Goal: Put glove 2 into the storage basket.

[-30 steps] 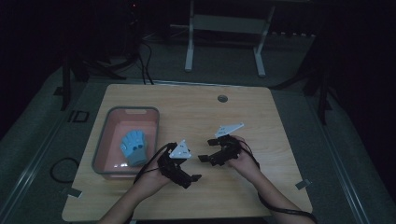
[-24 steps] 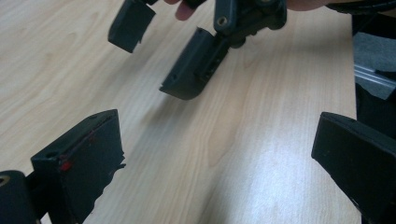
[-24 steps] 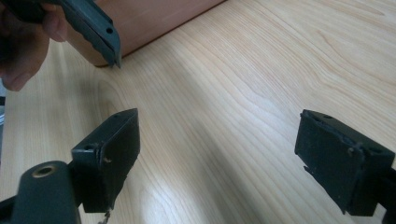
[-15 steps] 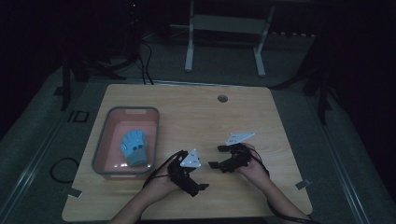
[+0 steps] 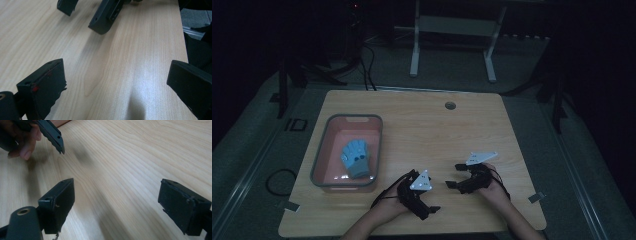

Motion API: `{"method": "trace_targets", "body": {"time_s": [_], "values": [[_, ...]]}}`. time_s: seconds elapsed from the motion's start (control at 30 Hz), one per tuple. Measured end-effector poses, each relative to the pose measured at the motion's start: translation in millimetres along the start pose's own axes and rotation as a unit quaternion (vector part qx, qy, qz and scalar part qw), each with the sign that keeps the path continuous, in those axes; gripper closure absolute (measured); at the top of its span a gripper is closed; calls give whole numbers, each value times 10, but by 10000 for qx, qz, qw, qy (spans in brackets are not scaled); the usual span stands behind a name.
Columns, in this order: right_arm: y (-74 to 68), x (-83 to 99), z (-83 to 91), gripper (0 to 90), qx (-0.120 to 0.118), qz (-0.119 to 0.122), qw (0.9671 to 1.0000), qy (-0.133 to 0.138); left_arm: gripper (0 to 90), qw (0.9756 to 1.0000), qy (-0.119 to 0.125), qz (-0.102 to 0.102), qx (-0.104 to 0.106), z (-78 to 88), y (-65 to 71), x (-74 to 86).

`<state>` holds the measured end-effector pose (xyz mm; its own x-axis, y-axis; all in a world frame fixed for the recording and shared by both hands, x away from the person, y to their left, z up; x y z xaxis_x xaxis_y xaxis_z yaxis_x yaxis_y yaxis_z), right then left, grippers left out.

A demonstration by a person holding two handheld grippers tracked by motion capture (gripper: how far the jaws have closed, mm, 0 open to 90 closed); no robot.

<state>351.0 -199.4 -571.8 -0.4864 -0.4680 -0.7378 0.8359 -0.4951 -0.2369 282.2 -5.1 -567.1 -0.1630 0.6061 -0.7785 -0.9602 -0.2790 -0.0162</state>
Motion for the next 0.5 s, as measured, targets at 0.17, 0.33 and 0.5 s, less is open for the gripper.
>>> {"method": "trace_targets", "body": {"time_s": [0.17, 0.33, 0.5], "values": [[35, 104, 60, 139, 129, 64, 9999, 60, 23, 10000, 21, -27, -5, -23, 14, 40], [84, 192, 145, 137, 217, -86, 9997, 90, 23, 10000, -2, -12, 9, -53, 21, 90], [91, 250, 199, 136, 248, -119, 9996, 111, 23, 9999, -82, -38, 52, -86, 50, 116]]}}
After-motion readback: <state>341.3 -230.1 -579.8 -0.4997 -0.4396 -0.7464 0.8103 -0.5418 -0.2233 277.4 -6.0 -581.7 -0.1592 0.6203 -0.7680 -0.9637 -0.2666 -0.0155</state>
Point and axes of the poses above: each handheld gripper's, and its own axes: z roughly backward along the jaws, x roughly out of its underside, y roughly to its right, the point moved 4 cm from there along -z, roughly forward along the jaws, and after that the axes turned 3 degrees about -z, right-handed, at the moved point
